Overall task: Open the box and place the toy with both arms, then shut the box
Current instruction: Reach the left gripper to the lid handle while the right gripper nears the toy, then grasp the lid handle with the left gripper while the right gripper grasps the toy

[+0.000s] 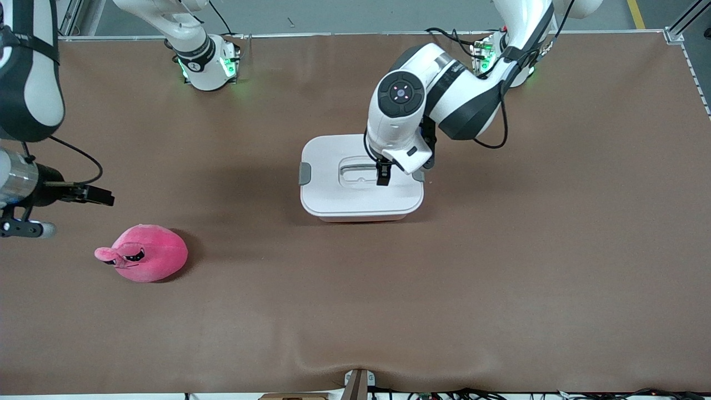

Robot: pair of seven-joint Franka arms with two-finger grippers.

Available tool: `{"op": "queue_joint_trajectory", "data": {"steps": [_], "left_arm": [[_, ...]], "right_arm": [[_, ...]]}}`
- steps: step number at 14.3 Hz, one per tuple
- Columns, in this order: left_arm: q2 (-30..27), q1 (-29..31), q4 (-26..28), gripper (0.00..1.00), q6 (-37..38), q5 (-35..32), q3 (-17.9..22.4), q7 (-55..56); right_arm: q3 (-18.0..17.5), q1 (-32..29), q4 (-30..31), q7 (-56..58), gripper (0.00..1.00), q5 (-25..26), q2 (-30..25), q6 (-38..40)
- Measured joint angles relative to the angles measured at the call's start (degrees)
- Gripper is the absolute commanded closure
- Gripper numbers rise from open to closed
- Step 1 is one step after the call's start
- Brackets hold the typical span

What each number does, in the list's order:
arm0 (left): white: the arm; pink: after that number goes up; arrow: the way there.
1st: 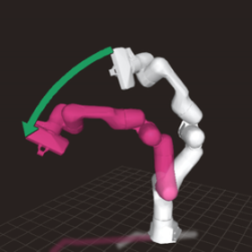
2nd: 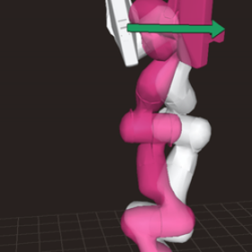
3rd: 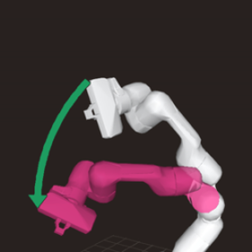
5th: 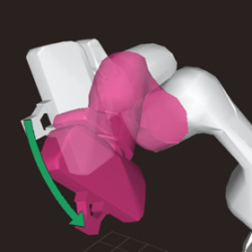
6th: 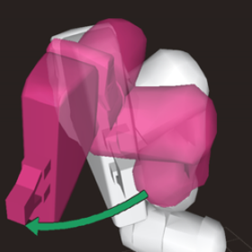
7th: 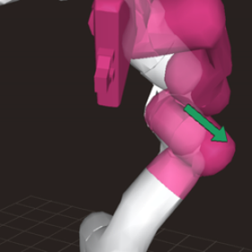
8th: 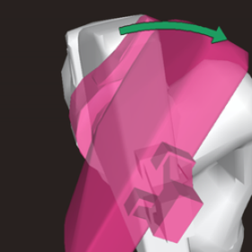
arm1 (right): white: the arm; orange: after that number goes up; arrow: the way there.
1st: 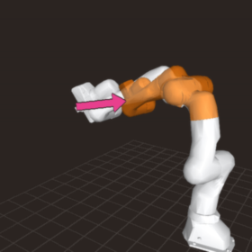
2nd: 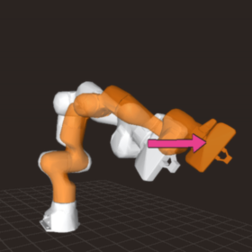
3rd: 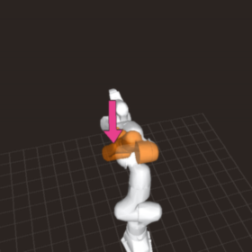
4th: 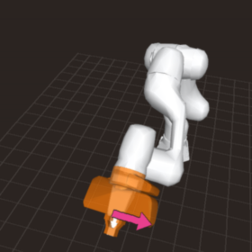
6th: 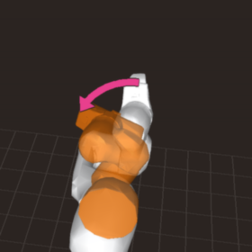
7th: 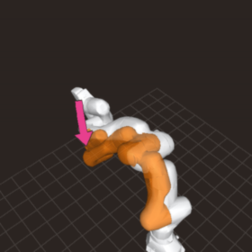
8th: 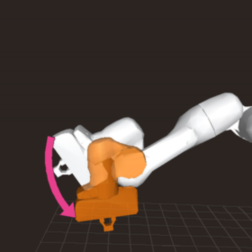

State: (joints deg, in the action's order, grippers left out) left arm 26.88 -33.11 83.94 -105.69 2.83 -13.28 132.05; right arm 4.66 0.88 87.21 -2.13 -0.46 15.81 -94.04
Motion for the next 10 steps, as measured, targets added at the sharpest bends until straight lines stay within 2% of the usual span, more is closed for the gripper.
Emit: {"op": "queue_joint_trajectory", "data": {"steps": [3, 7, 8, 10], "left_arm": [[1.76, -2.89, 0.00, 0.00, -3.27, -2.97, -0.02, 6.83], [3.26, -3.37, 0.02, 0.00, -3.60, -4.24, 0.08, 7.66], [3.62, -3.36, 0.07, 0.07, -3.63, -4.33, 0.11, 7.66], [4.12, -3.30, 0.72, 0.09, -5.08, -4.46, 0.19, 7.65]], "right_arm": [[0.00, 0.35, 0.03, 0.02, 0.00, -0.65, 2.11, -0.20], [-0.07, 3.08, 0.06, 2.05, 0.00, -0.05, 4.88, -2.16], [-0.07, 3.63, 0.06, 3.70, 0.00, 0.12, 5.79, -2.92], [-0.03, 3.84, 0.09, 9.76, 0.00, 0.27, 7.45, -7.59]]}}
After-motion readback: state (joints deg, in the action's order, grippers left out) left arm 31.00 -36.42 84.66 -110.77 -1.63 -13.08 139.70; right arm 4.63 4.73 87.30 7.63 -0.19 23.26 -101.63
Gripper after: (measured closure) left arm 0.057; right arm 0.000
